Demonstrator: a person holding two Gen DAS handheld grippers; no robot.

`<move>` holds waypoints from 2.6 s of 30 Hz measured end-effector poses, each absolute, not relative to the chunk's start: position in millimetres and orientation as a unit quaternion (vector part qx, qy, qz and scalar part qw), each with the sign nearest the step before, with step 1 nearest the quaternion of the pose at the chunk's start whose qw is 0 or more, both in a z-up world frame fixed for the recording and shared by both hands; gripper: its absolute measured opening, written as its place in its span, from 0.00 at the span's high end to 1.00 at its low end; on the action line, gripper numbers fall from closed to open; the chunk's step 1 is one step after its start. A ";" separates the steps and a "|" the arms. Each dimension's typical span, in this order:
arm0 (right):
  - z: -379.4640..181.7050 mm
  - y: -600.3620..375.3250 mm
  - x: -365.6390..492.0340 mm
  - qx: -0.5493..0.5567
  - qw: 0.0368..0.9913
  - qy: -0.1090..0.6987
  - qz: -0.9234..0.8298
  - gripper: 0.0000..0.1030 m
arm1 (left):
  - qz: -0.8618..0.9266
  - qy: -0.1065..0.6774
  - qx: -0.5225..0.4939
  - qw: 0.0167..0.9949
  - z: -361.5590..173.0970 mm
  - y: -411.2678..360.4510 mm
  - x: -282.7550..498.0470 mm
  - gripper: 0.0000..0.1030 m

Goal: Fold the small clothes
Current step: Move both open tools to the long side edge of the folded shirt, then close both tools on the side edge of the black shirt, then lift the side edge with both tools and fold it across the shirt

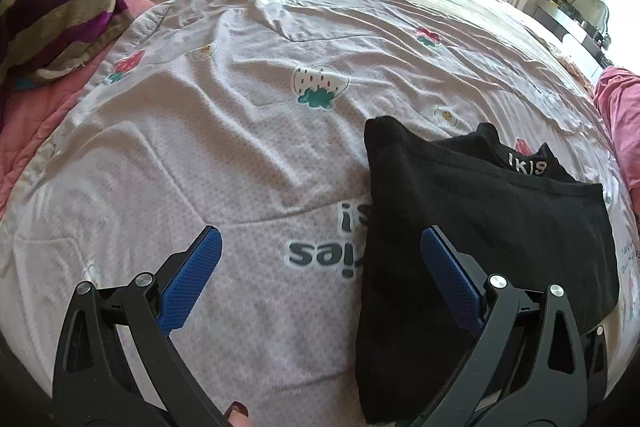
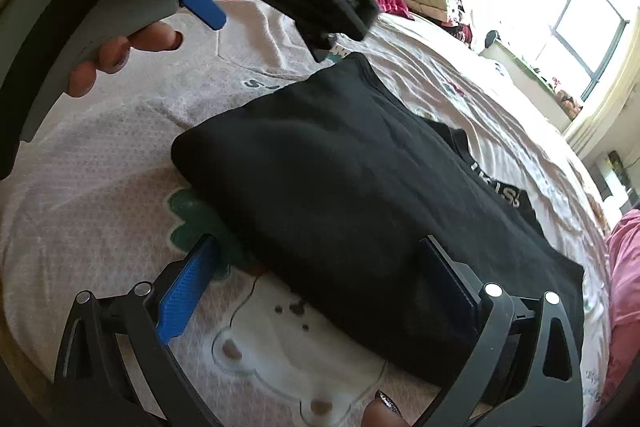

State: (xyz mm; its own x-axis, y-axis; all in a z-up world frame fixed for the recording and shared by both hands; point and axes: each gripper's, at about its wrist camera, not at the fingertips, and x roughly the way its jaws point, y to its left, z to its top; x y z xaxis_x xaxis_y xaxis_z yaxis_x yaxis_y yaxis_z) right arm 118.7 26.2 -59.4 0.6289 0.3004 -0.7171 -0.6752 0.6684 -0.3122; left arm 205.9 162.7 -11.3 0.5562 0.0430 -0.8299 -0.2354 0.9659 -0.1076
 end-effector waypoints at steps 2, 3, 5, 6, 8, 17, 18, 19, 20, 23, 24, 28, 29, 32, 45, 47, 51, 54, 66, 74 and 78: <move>-60.7 31.9 122.7 -0.298 0.856 0.317 0.279 0.05 | 0.076 0.467 -0.105 0.875 -12.5 162.9 212.2 0.09; -61.1 33.8 124.9 -0.300 0.858 0.313 0.275 0.05 | 0.074 0.468 -0.104 0.875 -12.9 162.7 216.0 0.09; -61.6 38.3 128.9 -0.306 0.860 0.307 0.269 0.05 | 0.072 0.470 -0.103 0.874 -14.2 161.6 222.0 0.09; -61.4 39.8 130.3 -0.309 0.862 0.302 0.265 0.06 | 0.069 0.472 -0.104 0.873 -15.0 161.2 225.5 0.09; -60.5 40.0 131.6 -0.316 0.865 0.291 0.260 0.19 | 0.063 0.475 -0.111 0.871 -15.9 160.7 231.3 0.09; -34.3 13.9 119.2 -0.276 0.893 0.227 0.275 0.91 | 0.021 0.493 -0.148 0.857 -20.1 145.4 254.8 0.09; -32.3 10.6 118.0 -0.275 0.895 0.219 0.275 0.92 | 0.016 0.495 -0.152 0.855 -20.5 143.2 256.0 0.09; -30.8 7.7 116.9 -0.278 0.897 0.211 0.271 0.93 | 0.009 0.497 -0.157 0.854 -20.6 140.3 257.1 0.09; -29.5 5.2 115.5 -0.279 0.898 0.205 0.270 0.93 | 0.004 0.498 -0.160 0.852 -20.6 137.4 257.7 0.09; -22.6 -4.0 111.2 -0.266 0.905 0.198 0.268 0.93 | -0.007 0.498 -0.167 0.851 -19.2 129.6 259.1 0.09; -21.1 -6.1 110.7 -0.260 0.907 0.197 0.266 0.93 | -0.013 0.499 -0.170 0.849 -19.2 127.5 259.9 0.09; -11.7 -18.1 108.5 -0.239 0.918 0.187 0.254 0.94 | -0.031 0.500 -0.191 0.844 -20.0 118.5 263.2 0.27; -9.9 -21.1 107.8 -0.234 0.920 0.186 0.252 0.94 | -0.034 0.497 -0.197 0.845 -18.8 116.4 263.4 0.45; -3.8 -29.9 105.8 -0.217 0.927 0.183 0.244 0.94 | -0.046 0.479 -0.203 0.853 -9.8 107.6 260.4 0.62; 22.1 -88.3 105.5 -0.130 0.955 0.174 0.202 0.94 | -0.089 0.438 -0.171 0.878 42.8 50.1 254.2 0.76; 24.3 -96.7 102.5 -0.122 0.958 0.170 0.195 0.94 | -0.091 0.432 -0.164 0.882 49.5 40.9 254.1 0.76; 27.5 -112.8 100.0 -0.103 0.964 0.166 0.181 0.94 | -0.100 0.429 -0.151 0.885 58.4 20.8 254.9 0.76; 30.4 -125.8 100.5 -0.085 0.966 0.169 0.176 0.94 | -0.106 0.428 -0.142 0.886 64.8 5.3 256.4 0.76; 29.7 -168.5 101.1 -0.035 0.971 0.186 0.148 0.94 | -0.127 0.440 -0.117 0.881 67.4 -51.8 267.4 0.76; 19.1 -201.7 106.7 0.005 0.969 0.209 0.131 0.94 | -0.141 0.464 -0.101 0.869 54.5 -92.2 279.6 0.76; 12.1 -218.8 111.2 0.033 0.966 0.225 0.121 0.94 | -0.145 0.475 -0.097 0.863 46.7 -111.7 286.5 0.76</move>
